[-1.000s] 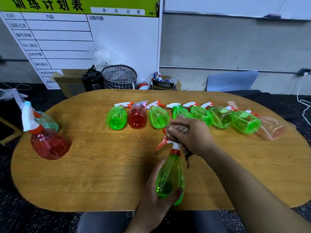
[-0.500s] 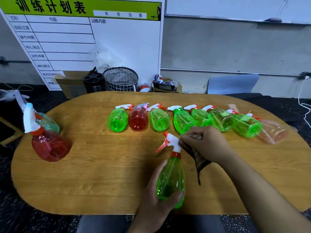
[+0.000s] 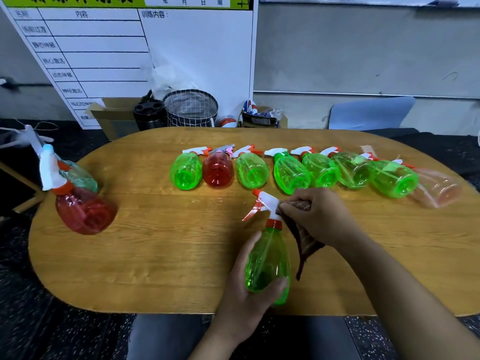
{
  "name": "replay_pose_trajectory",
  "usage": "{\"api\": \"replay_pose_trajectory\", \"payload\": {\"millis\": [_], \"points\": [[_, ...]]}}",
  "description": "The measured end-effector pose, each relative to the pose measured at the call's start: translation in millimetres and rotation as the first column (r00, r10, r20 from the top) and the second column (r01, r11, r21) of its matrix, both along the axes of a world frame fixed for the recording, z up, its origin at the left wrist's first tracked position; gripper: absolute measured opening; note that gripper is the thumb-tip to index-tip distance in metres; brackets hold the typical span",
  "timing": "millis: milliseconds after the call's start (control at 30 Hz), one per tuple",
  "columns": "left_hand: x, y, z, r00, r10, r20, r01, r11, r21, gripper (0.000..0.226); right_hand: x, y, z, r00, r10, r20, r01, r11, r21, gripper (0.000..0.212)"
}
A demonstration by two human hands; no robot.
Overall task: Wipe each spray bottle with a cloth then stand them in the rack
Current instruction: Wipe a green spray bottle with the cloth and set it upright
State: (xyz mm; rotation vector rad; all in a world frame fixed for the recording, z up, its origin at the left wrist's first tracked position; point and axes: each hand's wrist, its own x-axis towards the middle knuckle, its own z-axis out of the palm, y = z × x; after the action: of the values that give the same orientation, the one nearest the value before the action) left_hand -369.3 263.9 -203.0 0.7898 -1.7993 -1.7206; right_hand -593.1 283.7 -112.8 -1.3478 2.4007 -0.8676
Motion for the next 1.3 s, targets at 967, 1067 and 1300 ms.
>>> {"api": "replay_pose_trajectory", "payload": {"millis": [967,1067,1300], "points": [[-8,-14,8,0.994,0.071,-0.085,-0.039,0.942,0.332,0.094,66,58,-80,0.483,0.167,0.859,0.390,0.838,-0.382,0.045],[-9,-14,8,0.994,0.076,-0.078,-0.050,0.955,0.292,0.103,66,61,-81,0.510,0.160,0.845,0.382,0.838,-0.390,0.022],[-4,-17,4,0.991,0.090,-0.101,-0.042,0.914,0.404,0.074,69,60,-82,0.522,0.122,0.844,0.407,0.834,-0.373,0.024]]}}
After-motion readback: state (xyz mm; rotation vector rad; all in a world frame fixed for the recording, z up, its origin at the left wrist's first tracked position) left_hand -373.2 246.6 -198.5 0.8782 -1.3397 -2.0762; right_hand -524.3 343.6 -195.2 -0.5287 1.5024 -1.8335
